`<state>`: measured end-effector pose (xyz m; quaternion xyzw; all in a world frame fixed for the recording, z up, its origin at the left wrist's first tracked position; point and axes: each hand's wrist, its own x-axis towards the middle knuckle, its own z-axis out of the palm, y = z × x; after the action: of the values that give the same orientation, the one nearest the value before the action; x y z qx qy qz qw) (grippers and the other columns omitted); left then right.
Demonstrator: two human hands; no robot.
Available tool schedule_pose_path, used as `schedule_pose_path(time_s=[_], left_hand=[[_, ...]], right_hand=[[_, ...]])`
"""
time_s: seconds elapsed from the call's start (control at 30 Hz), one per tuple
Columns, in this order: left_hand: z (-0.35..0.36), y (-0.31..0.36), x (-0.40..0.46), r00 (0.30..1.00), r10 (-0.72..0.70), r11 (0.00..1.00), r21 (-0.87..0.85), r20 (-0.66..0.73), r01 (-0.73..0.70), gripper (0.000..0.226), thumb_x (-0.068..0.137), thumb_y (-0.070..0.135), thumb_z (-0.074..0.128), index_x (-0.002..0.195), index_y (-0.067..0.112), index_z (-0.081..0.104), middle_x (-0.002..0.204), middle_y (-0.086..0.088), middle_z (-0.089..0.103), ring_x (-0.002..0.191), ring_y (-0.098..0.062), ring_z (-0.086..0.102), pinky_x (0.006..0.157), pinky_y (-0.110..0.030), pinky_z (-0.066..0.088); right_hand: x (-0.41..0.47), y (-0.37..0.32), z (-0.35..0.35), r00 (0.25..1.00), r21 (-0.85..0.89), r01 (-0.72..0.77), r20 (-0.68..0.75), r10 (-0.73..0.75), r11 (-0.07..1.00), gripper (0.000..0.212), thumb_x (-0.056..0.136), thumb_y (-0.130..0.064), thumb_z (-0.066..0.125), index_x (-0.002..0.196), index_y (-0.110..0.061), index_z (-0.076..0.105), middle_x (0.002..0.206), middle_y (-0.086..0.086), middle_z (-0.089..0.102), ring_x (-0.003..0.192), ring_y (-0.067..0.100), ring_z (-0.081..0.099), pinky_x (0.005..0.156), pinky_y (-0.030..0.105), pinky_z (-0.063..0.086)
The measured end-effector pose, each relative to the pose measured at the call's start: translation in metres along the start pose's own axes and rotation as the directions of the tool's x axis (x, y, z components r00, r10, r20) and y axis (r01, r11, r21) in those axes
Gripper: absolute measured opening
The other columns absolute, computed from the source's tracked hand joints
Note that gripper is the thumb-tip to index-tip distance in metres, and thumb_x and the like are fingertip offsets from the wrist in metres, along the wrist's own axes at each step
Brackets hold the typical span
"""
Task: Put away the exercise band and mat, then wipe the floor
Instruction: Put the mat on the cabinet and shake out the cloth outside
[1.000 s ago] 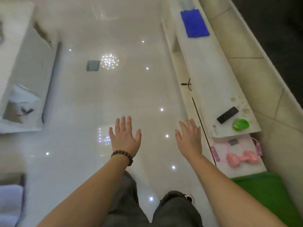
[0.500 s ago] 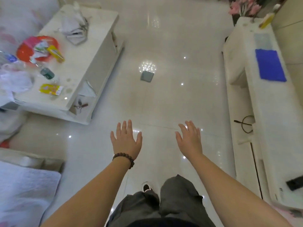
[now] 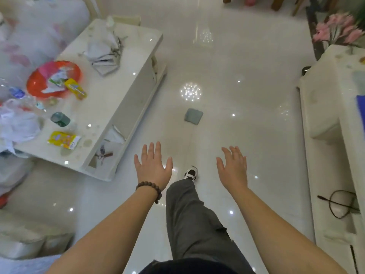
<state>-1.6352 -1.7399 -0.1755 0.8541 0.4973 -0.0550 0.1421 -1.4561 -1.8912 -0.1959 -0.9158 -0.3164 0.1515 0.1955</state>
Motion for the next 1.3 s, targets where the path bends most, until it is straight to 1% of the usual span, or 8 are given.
schedule_pose_path(time_s=[0.17, 0.33, 0.57, 0.73, 0.87, 1.07, 1.17, 1.3], left_hand=[[-0.033, 0.038, 0.165, 0.996, 0.075, 0.987, 0.136, 0.056, -0.082, 0.067, 0.097, 0.056, 0.018, 0.153, 0.024, 0.000, 0.161, -0.002, 0.004, 0.148, -0.023, -0.002, 0.119, -0.052, 0.003], [-0.055, 0.082, 0.286, 0.981, 0.157, 0.968, 0.177, 0.115, -0.176, 0.069, 0.093, 0.056, 0.010, 0.153, 0.023, 0.000, 0.161, -0.002, 0.005, 0.148, -0.022, -0.002, 0.119, -0.051, 0.003], [-0.066, 0.118, 0.400, 0.955, 0.215, 0.951, 0.178, 0.204, -0.252, 0.069, 0.094, 0.056, 0.011, 0.153, 0.024, -0.002, 0.162, -0.002, 0.002, 0.148, -0.021, -0.005, 0.119, -0.049, -0.002], [-0.059, 0.134, 0.492, 0.928, 0.261, 0.932, 0.183, 0.267, -0.315, 0.067, 0.097, 0.056, 0.019, 0.153, 0.025, -0.002, 0.162, -0.001, 0.000, 0.148, -0.021, -0.006, 0.118, -0.048, -0.005], [-0.048, 0.143, 0.580, 0.879, 0.341, 0.885, 0.201, 0.333, -0.419, 0.067, 0.097, 0.056, 0.018, 0.153, 0.025, -0.003, 0.162, -0.001, -0.001, 0.148, -0.022, -0.006, 0.118, -0.049, -0.003], [-0.018, 0.150, 0.703, 0.779, 0.440, 0.785, 0.229, 0.447, -0.575, 0.068, 0.097, 0.057, 0.016, 0.153, 0.025, -0.005, 0.161, -0.002, -0.002, 0.148, -0.023, -0.006, 0.119, -0.051, 0.001], [0.009, 0.150, 0.749, 0.744, 0.461, 0.760, 0.217, 0.484, -0.613, 0.068, 0.097, 0.057, 0.016, 0.153, 0.025, -0.005, 0.161, -0.003, -0.002, 0.148, -0.024, -0.006, 0.119, -0.050, 0.001], [0.066, 0.144, 0.794, 0.732, 0.441, 0.761, 0.215, 0.520, -0.612, 0.067, 0.097, 0.055, 0.016, 0.153, 0.024, -0.005, 0.161, -0.002, -0.003, 0.148, -0.023, -0.008, 0.119, -0.048, -0.002]], right_hand=[[0.156, -0.035, 0.005, 0.997, 0.037, -0.056, 0.058, 0.053, 0.998, 0.046, 0.100, -0.033, 0.037, 0.143, -0.016, 0.037, 0.155, 0.009, 0.023, 0.146, 0.022, 0.007, 0.119, 0.042, 0.003], [0.270, -0.056, -0.002, 0.991, 0.063, -0.099, 0.096, 0.092, 0.993, 0.047, 0.100, -0.033, 0.036, 0.144, -0.016, 0.035, 0.157, 0.009, 0.016, 0.146, 0.020, 0.003, 0.119, 0.040, 0.001], [0.372, -0.068, -0.005, 0.980, 0.097, -0.181, 0.101, 0.171, 0.979, 0.046, 0.100, -0.032, 0.038, 0.143, -0.016, 0.036, 0.157, 0.010, 0.017, 0.146, 0.021, 0.005, 0.119, 0.039, 0.001], [0.432, -0.075, 0.016, 0.958, 0.114, -0.277, 0.116, 0.264, 0.954, 0.047, 0.100, -0.032, 0.037, 0.144, -0.016, 0.035, 0.157, 0.010, 0.016, 0.146, 0.021, 0.005, 0.119, 0.039, 0.002], [0.487, -0.084, 0.042, 0.913, 0.085, -0.397, 0.136, 0.384, 0.914, 0.049, 0.100, -0.036, 0.034, 0.146, -0.018, 0.031, 0.158, 0.009, 0.014, 0.146, 0.021, 0.004, 0.119, 0.040, 0.004], [0.574, -0.103, 0.088, 0.809, 0.084, -0.583, 0.155, 0.567, 0.808, 0.052, 0.100, -0.038, 0.033, 0.148, -0.018, 0.027, 0.159, 0.008, 0.011, 0.147, 0.023, 0.003, 0.119, 0.042, 0.007], [0.612, -0.104, 0.122, 0.763, 0.103, -0.643, 0.176, 0.622, 0.759, 0.054, 0.100, -0.039, 0.033, 0.149, -0.021, 0.021, 0.159, 0.006, 0.005, 0.147, 0.022, 0.001, 0.119, 0.041, 0.007], [0.650, -0.082, 0.182, 0.721, 0.110, -0.690, 0.189, 0.667, 0.715, 0.056, 0.099, -0.040, 0.034, 0.150, -0.023, 0.017, 0.160, 0.003, 0.002, 0.147, 0.020, 0.002, 0.120, 0.039, 0.008]])
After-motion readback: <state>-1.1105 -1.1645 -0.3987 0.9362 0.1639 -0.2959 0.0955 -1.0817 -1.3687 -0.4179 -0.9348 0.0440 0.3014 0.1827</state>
